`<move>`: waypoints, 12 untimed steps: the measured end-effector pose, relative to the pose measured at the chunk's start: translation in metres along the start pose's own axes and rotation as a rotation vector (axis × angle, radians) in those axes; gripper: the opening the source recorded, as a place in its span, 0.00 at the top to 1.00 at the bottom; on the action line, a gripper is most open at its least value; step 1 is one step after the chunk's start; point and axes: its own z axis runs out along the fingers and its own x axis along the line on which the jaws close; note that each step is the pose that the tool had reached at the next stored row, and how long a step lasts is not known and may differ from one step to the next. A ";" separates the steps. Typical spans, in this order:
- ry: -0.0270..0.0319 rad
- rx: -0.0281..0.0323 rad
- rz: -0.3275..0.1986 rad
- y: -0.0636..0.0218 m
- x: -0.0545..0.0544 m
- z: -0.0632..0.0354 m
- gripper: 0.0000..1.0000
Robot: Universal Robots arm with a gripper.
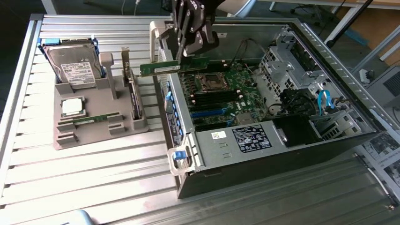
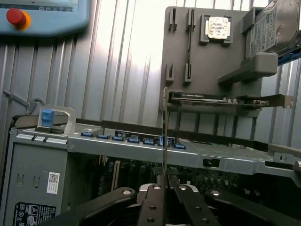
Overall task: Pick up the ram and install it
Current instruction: 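Pick up the ram and move it above insertion slot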
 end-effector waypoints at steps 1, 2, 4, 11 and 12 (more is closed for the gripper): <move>-0.0001 -0.0008 0.000 -0.0025 0.000 -0.0001 0.87; -0.0002 -0.0015 0.000 -0.0044 0.001 -0.0002 0.87; -0.0004 -0.0032 0.000 -0.0097 0.001 -0.0006 0.87; -0.0010 -0.0078 0.000 -0.0236 0.003 -0.0014 0.87; -0.0012 -0.0087 0.000 -0.0266 0.004 -0.0016 0.87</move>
